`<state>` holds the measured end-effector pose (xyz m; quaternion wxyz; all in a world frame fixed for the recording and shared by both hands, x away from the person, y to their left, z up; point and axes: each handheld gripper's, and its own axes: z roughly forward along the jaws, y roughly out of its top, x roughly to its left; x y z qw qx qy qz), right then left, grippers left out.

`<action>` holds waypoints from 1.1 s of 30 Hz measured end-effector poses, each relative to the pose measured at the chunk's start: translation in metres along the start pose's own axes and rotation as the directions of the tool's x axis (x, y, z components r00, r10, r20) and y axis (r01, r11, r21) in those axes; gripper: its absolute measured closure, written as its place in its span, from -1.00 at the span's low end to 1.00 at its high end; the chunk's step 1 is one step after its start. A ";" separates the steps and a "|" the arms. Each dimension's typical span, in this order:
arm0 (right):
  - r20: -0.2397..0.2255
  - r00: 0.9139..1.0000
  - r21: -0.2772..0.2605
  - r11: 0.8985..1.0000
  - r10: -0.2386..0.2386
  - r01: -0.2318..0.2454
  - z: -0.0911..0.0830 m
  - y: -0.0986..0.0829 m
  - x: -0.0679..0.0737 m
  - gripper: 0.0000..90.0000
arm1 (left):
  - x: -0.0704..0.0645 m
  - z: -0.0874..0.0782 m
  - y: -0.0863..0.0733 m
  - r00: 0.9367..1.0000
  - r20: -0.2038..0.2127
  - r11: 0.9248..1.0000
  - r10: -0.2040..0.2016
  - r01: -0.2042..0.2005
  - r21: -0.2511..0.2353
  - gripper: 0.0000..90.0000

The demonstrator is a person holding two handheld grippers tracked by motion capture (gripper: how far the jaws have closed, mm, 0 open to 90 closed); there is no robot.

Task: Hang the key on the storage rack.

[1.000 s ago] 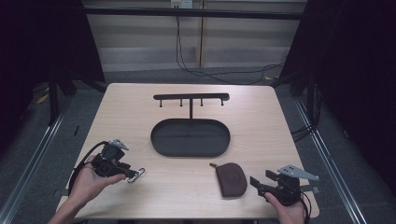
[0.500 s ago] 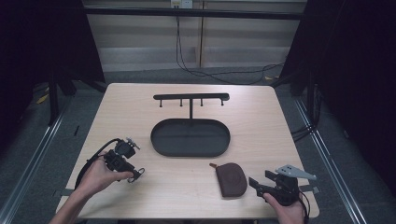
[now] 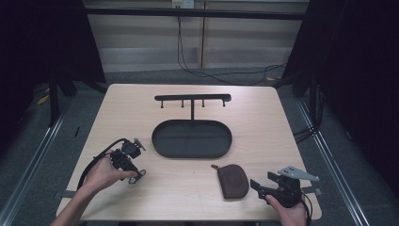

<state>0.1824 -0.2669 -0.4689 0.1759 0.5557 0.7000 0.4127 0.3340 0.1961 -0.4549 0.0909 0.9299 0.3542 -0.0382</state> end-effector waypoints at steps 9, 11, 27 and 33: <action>-0.004 1.000 -0.001 1.000 -0.001 0.001 0.000 0.000 0.000 -0.53 | -0.003 0.006 0.003 1.000 -0.015 1.000 0.014 -0.014 0.027 0.41; -0.004 1.000 -0.004 1.000 -0.005 0.005 0.000 0.000 0.000 -0.53 | -0.004 0.009 0.005 1.000 -0.013 0.999 0.021 -0.021 0.039 0.42; -0.008 1.000 0.003 1.000 -0.006 0.006 0.000 0.000 0.001 -0.53 | -0.010 0.014 0.017 0.996 -0.091 0.998 0.022 -0.016 0.063 0.49; -0.006 1.000 0.004 1.000 -0.004 0.004 0.001 0.000 0.000 -0.53 | -0.006 0.012 0.017 0.995 -0.091 0.997 0.027 -0.020 0.075 0.61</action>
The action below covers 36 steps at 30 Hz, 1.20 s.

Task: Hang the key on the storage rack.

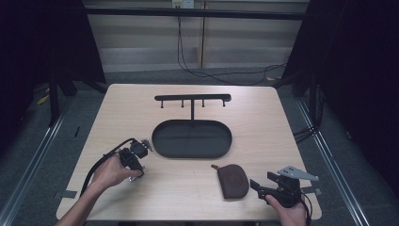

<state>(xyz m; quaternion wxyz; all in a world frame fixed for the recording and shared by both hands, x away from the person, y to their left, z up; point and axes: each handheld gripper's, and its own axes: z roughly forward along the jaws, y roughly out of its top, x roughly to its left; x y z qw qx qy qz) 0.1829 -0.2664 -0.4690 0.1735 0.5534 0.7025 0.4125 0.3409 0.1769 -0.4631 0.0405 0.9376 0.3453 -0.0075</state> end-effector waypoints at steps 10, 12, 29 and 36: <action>0.002 1.000 0.000 1.000 0.003 -0.003 0.000 0.000 0.000 -0.53 | 0.003 -0.005 -0.003 0.999 0.032 1.000 -0.016 0.016 -0.018 0.62; 0.003 1.000 0.000 1.000 0.004 -0.004 0.000 0.000 0.000 -0.53 | 0.004 -0.007 -0.003 1.000 0.024 1.000 -0.015 0.015 -0.017 0.62; 0.003 1.000 0.002 1.000 0.005 -0.005 0.000 0.000 0.000 -0.53 | 0.010 -0.028 -0.007 0.999 0.039 0.999 -0.019 0.020 -0.032 0.62; -0.001 1.000 0.004 1.000 0.005 -0.005 0.001 0.000 0.000 -0.53 | 0.013 -0.034 -0.006 0.998 0.040 0.999 -0.037 0.037 0.006 0.62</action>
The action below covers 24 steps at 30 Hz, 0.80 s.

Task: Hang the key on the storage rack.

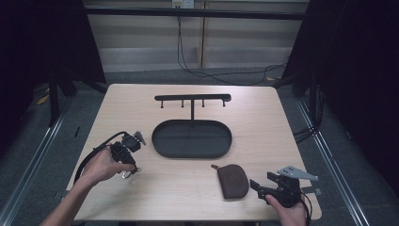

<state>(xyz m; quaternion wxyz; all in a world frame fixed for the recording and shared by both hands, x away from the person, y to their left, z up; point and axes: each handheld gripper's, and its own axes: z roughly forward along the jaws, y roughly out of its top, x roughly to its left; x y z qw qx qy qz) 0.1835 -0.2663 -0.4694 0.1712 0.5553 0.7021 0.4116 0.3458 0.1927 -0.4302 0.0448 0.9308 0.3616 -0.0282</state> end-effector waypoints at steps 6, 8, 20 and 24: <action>0.000 1.000 0.000 1.000 0.000 0.000 0.000 0.000 0.000 -0.53 | 0.005 -0.012 -0.001 1.000 -0.004 1.000 -0.018 0.018 -0.005 0.62; -0.001 1.000 0.001 1.000 0.004 -0.004 0.000 0.000 0.000 -0.53 | 0.005 -0.015 -0.001 1.000 0.003 1.000 -0.011 0.011 -0.001 0.62; -0.001 1.000 0.000 1.000 -0.001 0.001 0.000 0.000 0.000 -0.53 | 0.003 -0.038 0.006 0.999 -0.029 1.000 0.014 -0.014 -0.007 0.62; -0.001 1.000 0.002 1.000 0.004 -0.004 0.000 0.000 0.000 -0.53 | 0.002 -0.048 0.009 0.999 -0.035 1.000 0.009 -0.010 -0.029 0.62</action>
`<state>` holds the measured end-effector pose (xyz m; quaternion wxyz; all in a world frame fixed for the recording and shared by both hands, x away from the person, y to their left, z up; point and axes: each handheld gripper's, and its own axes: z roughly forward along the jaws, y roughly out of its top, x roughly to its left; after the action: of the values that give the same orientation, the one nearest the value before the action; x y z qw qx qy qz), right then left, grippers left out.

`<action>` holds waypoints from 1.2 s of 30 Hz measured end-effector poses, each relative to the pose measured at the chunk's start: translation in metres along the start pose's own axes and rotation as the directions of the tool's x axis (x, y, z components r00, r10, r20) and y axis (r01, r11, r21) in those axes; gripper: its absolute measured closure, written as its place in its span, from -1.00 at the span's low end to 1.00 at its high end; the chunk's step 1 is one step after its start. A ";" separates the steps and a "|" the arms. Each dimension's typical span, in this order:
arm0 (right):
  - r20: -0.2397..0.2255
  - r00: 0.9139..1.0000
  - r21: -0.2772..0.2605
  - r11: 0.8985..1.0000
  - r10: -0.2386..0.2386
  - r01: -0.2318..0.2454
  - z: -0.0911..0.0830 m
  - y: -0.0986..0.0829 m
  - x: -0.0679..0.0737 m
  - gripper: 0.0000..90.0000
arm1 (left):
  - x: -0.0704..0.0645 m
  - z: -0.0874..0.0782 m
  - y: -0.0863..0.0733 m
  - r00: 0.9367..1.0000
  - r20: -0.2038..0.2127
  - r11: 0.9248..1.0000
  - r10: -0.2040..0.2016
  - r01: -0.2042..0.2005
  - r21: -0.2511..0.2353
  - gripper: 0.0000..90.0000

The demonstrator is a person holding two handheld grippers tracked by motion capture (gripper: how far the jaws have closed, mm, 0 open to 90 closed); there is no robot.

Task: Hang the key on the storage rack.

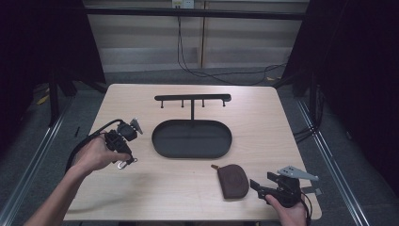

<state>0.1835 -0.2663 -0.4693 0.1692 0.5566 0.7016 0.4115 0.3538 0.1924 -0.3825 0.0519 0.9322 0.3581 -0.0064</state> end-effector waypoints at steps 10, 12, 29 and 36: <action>0.000 1.000 -0.002 1.000 -0.004 0.004 0.000 0.000 0.000 -0.53 | 0.001 -0.017 0.004 1.000 0.015 1.000 0.005 -0.005 -0.027 0.62; 0.000 1.000 -0.001 1.000 -0.004 0.004 0.000 0.000 0.000 -0.53 | 0.000 -0.020 0.005 1.000 0.014 1.000 0.004 -0.003 -0.026 0.62; -0.004 1.000 0.001 1.000 -0.005 0.005 0.001 0.000 0.000 -0.53 | 0.001 -0.051 0.023 1.000 -0.004 0.999 0.018 -0.018 -0.038 0.62; -0.003 1.000 0.000 1.000 -0.004 0.004 0.000 0.000 0.000 -0.53 | -0.003 -0.064 0.033 1.000 -0.016 0.999 0.020 -0.020 -0.045 0.62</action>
<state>0.1836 -0.2662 -0.4695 0.1689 0.5545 0.7030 0.4121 0.3719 0.1728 -0.3159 0.0701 0.9344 0.3492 0.0092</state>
